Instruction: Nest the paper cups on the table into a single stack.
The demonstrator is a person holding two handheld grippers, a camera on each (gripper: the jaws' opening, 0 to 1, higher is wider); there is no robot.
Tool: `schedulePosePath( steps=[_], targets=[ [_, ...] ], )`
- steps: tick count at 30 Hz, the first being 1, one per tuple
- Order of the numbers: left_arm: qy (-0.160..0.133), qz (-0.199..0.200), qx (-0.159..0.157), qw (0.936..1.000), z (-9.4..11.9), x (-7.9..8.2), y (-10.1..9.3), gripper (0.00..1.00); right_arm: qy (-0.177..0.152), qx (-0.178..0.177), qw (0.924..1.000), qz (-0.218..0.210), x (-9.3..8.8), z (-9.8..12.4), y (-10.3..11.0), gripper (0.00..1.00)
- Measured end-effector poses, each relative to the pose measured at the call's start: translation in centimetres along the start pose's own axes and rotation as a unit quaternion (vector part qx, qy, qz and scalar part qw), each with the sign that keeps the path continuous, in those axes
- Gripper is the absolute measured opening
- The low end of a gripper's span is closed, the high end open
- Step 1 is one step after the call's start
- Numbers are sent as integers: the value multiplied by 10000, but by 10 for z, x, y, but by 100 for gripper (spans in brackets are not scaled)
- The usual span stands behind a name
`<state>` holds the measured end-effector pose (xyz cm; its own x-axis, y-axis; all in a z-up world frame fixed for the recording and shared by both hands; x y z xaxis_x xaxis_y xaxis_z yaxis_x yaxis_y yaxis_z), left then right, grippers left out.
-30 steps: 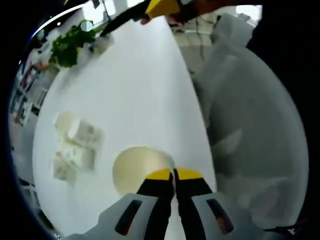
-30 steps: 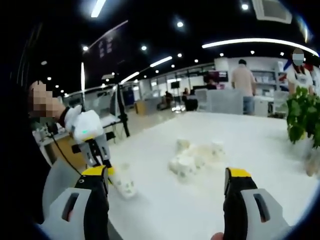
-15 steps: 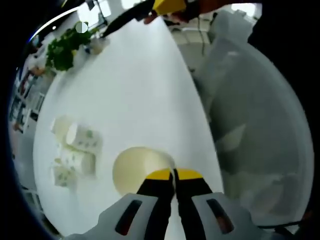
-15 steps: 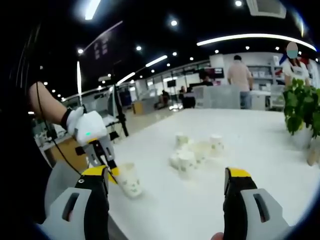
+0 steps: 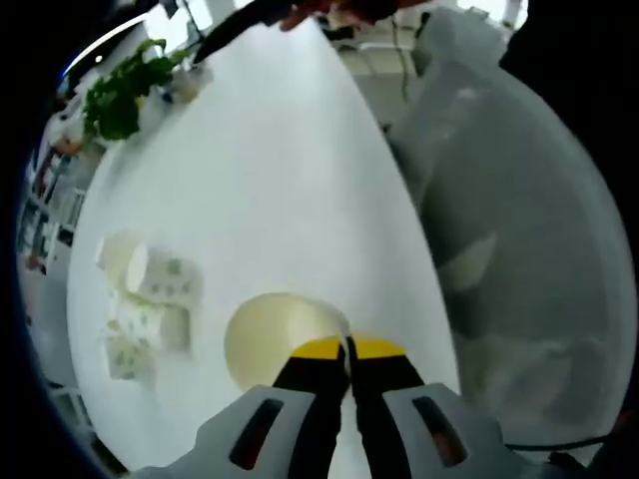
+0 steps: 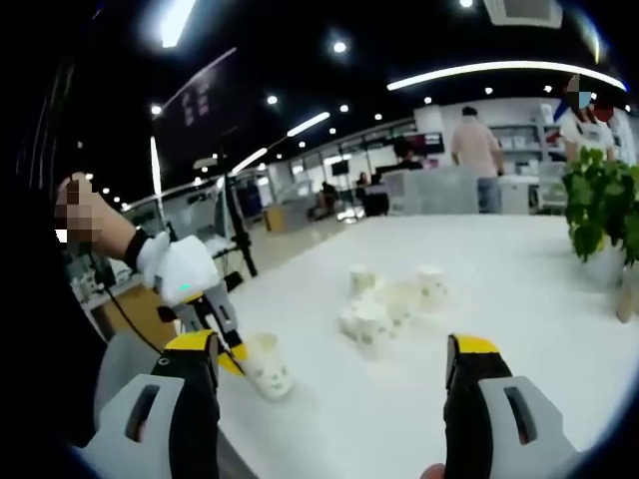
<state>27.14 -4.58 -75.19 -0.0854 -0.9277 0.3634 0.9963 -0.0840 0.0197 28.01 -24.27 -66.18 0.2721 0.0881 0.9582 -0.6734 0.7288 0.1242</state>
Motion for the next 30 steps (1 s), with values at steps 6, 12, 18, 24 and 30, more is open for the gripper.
schedulePosePath(
  steps=[6, 12, 18, 24, 30],
  targets=[
    [67, 91, -13, 9999, -4, 4, 2, 0, 34, 21, 10000, -62, 0, -1, 2, 92],
    [167, 118, -94, 9997, -9, 1, 0, 0, 3, 25, 10000, -78, 1, 0, 2, 92],
    [201, 97, -133, 9997, -12, -2, -3, 0, 16, -2, 9999, -156, -3, 4, 1, 91],
    [203, 64, -114, 9997, -12, -1, 0, 0, -17, -16, 9998, -221, -4, 4, 1, 91],
    [235, -85, -46, 9997, -11, -2, 3, 0, -8, 0, 9998, -209, -3, 3, 1, 91]
  ],
)
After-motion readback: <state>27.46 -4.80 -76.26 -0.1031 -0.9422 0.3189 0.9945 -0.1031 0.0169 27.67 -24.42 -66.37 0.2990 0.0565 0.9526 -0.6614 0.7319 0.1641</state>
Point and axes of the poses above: the point that each gripper's makers call its tool centre point, and the gripper's own axes: z roughly backward along the fingers, y roughly to its left, x roughly out of its top, the point moved 5 cm from there along z, roughly backward along the fingers, and after that the axes turned 6 degrees about z, right-handed, at the moved point
